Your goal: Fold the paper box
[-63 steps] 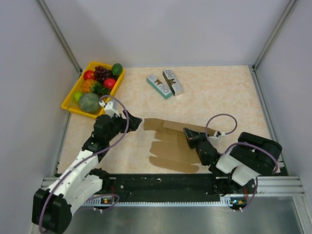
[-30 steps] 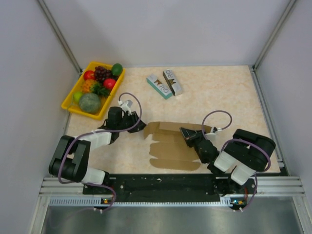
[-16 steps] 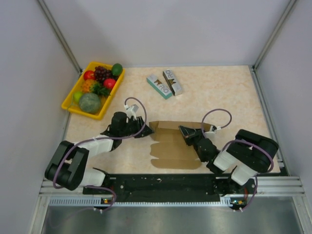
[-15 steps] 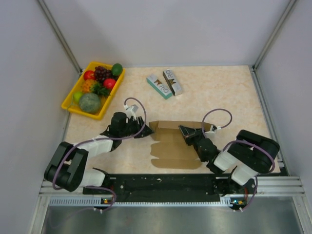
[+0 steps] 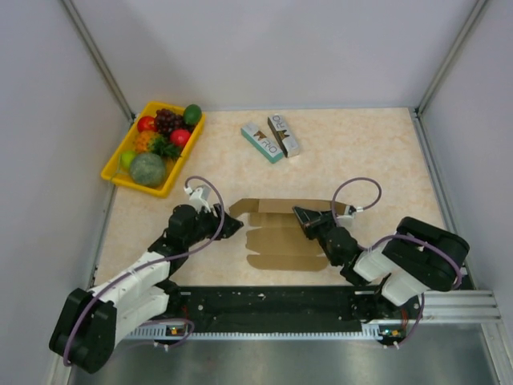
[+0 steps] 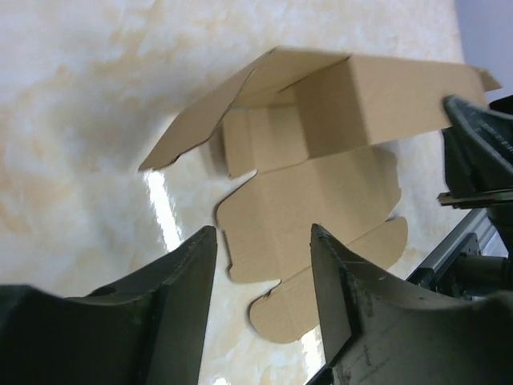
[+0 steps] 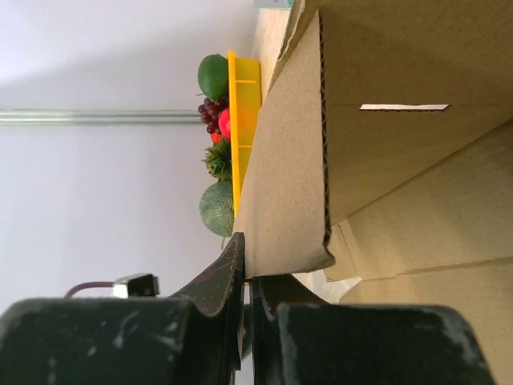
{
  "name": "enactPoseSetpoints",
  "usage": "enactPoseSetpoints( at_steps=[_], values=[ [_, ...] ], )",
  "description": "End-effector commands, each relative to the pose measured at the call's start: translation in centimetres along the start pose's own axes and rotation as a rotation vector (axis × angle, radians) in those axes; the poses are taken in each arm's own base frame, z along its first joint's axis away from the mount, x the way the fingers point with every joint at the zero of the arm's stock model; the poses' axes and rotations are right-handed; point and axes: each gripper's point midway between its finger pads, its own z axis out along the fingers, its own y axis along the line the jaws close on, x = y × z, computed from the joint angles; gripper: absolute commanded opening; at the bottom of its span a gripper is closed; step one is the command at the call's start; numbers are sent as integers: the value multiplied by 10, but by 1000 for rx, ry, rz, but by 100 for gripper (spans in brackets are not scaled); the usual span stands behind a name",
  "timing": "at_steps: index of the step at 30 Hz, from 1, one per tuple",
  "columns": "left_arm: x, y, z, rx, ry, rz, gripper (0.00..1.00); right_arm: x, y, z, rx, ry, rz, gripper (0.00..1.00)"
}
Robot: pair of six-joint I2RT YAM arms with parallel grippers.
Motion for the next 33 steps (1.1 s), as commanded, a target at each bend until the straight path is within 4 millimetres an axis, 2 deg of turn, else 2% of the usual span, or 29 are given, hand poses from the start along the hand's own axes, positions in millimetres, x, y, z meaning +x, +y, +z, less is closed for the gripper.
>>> enactPoseSetpoints(
  at_steps=[1,4,7,10,14,15,18,22,24,25,26,33],
  values=[
    [16,7,3,-12,16,-60,49,6,7,5,-13,17,9,2],
    [17,-6,8,23,17,-52,49,6,4,5,12,18,8,2],
    [18,-1,14,-36,-7,-61,62,6,3,7,33,13,0,3],
    [12,4,23,-74,-43,-42,63,5,2,7,52,8,-5,3],
    [6,10,35,-115,-57,-47,49,6,4,7,51,10,3,2],
    [6,10,38,-120,-57,-52,40,6,2,7,56,9,1,1],
    [8,11,51,-142,-30,-61,27,7,1,7,60,14,3,1],
    [13,18,67,-240,-6,-45,19,6,2,7,56,9,9,1],
    [16,24,68,-290,-8,-37,17,6,2,8,55,6,13,1],
    [13,24,70,-309,-13,-30,11,5,3,7,53,5,15,1],
    [15,34,68,-370,-17,-24,9,5,3,7,53,4,15,1],
    [15,36,59,-418,-61,-1,7,5,-1,7,65,4,20,1]
  ],
)
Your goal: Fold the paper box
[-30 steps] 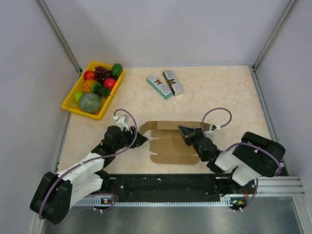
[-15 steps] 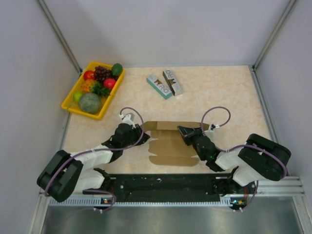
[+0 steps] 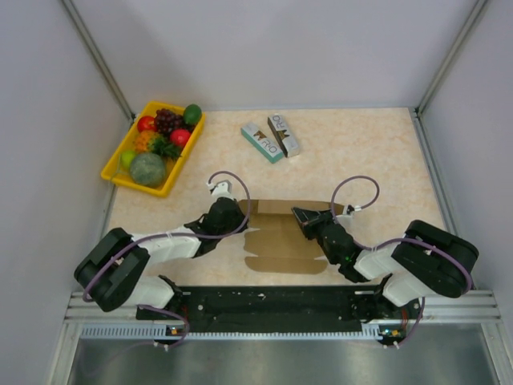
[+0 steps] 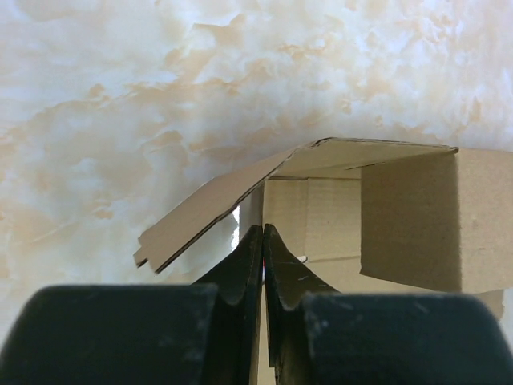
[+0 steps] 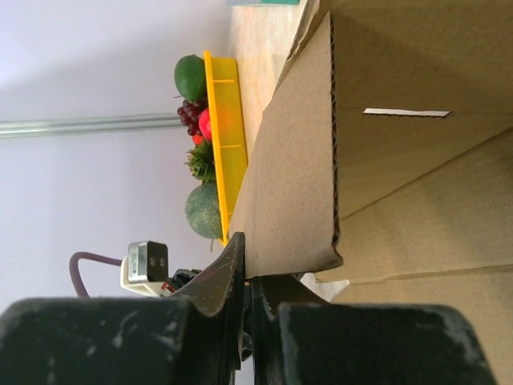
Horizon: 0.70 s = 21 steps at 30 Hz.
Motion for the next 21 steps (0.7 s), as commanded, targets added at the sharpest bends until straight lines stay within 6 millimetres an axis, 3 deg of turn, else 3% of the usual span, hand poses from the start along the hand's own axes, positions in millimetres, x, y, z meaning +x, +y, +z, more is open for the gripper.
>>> enactPoseSetpoints(
  at_steps=[1,3,9,15,21],
  values=[
    [-13,6,-5,-53,-75,-6,7,2,8,3,-12,-1,8,1],
    [-8,17,-3,-104,-55,5,8,2,7,3,-11,-1,8,1],
    [0,16,7,-129,-7,0,7,1,6,3,-9,-1,17,1],
    [0,-9,16,-41,25,8,4,2,6,3,-5,2,19,1],
    [-5,-34,10,63,-6,21,4,4,6,4,-3,10,22,1]
  ],
)
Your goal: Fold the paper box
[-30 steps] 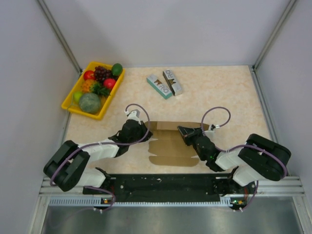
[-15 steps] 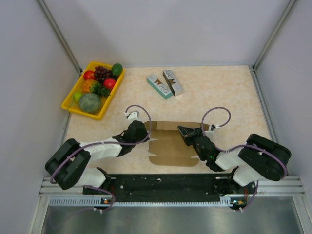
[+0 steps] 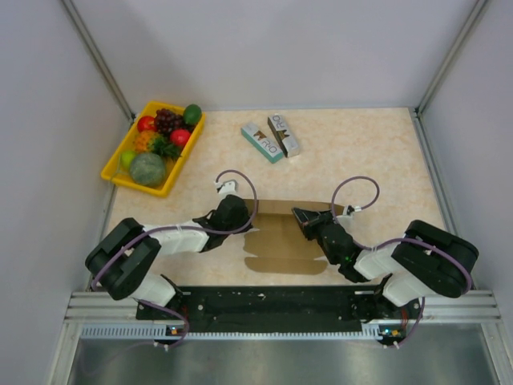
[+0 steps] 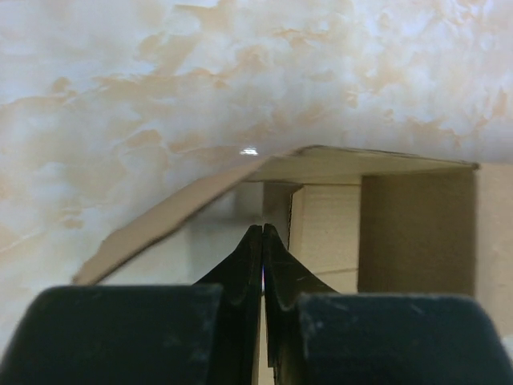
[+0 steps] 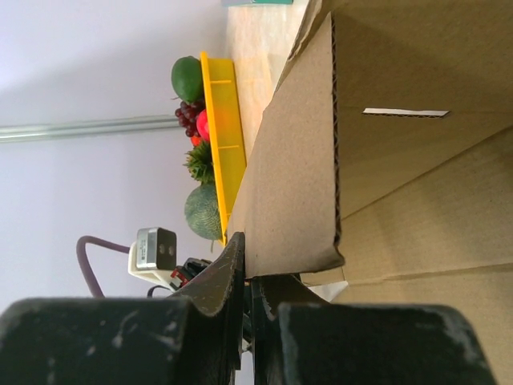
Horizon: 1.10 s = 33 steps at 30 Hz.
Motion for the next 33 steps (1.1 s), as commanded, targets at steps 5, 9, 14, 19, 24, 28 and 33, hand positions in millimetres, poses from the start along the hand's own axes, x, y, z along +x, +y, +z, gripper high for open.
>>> enactPoseSetpoints(
  at_steps=[5,9,14,19,24,28,33],
  values=[
    [-17,-52,-10,207,-52,9,4,5,10,5,-17,12,8,1],
    [-3,-59,-4,252,5,9,4,6,9,4,-16,16,10,1],
    [2,-50,-5,248,-2,-18,5,3,6,2,-11,7,15,1],
    [8,-46,-3,231,14,-2,6,1,4,1,-6,2,19,1],
    [22,-48,2,288,36,-49,5,1,5,1,-10,2,21,1],
    [31,-43,7,294,41,-68,6,2,5,1,-6,4,21,1],
    [41,-17,12,201,40,-94,2,0,5,2,-5,-2,25,1]
  ],
)
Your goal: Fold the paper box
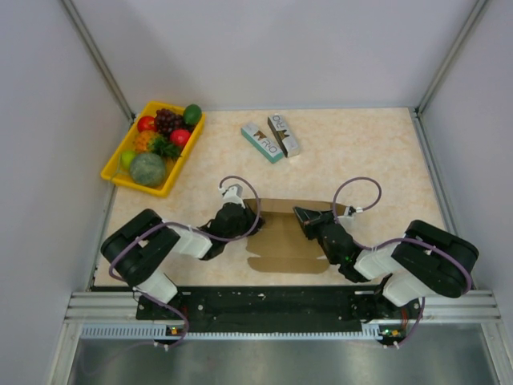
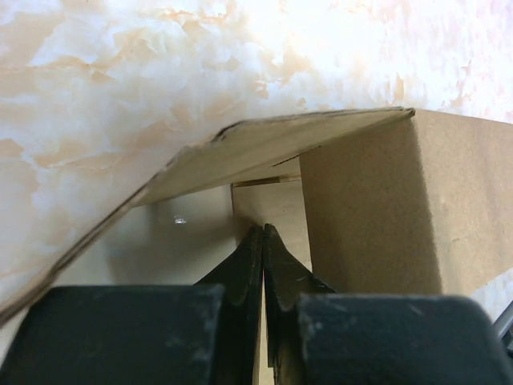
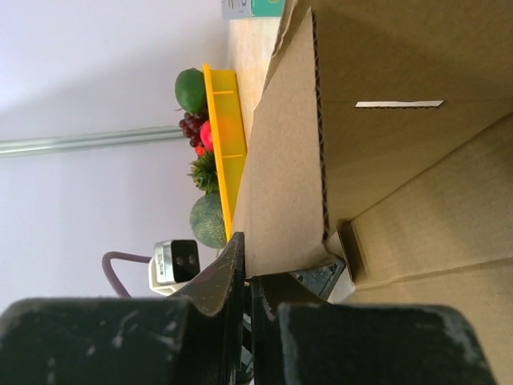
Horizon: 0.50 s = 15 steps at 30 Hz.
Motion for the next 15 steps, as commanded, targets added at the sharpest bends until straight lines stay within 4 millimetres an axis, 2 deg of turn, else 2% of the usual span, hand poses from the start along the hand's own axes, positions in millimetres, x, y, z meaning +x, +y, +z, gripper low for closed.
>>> enactPoseSetpoints(
  at_steps=[1,4,5,6,7,9,10,12,13,15],
  values=[
    [22,31,-9,-98,44,-17,2,4,5,1,-7,18,2,1],
    [15,34,-20,-119,20,12,5,3,1,0,4,17,0,1],
    [5,26,-24,-101,-5,17,7,3,1,0,3,15,1,1],
    [3,25,-28,-112,-4,26,8,3,0,0,6,15,2,1],
    [-6,22,-36,-116,-24,33,16,3,-1,-1,6,15,4,1],
    [-12,20,-45,-113,-41,64,25,2,-3,-1,8,14,2,1],
    [-26,13,-52,-101,-89,69,34,2,-3,-1,8,14,1,1],
    [-29,21,-63,-138,-94,112,41,2,-4,-2,11,13,1,1],
    [-39,13,-73,-113,-131,120,45,1,-4,-2,12,13,1,1],
    [-46,13,-84,-109,-159,164,46,2,-4,-2,12,15,1,1]
  ],
)
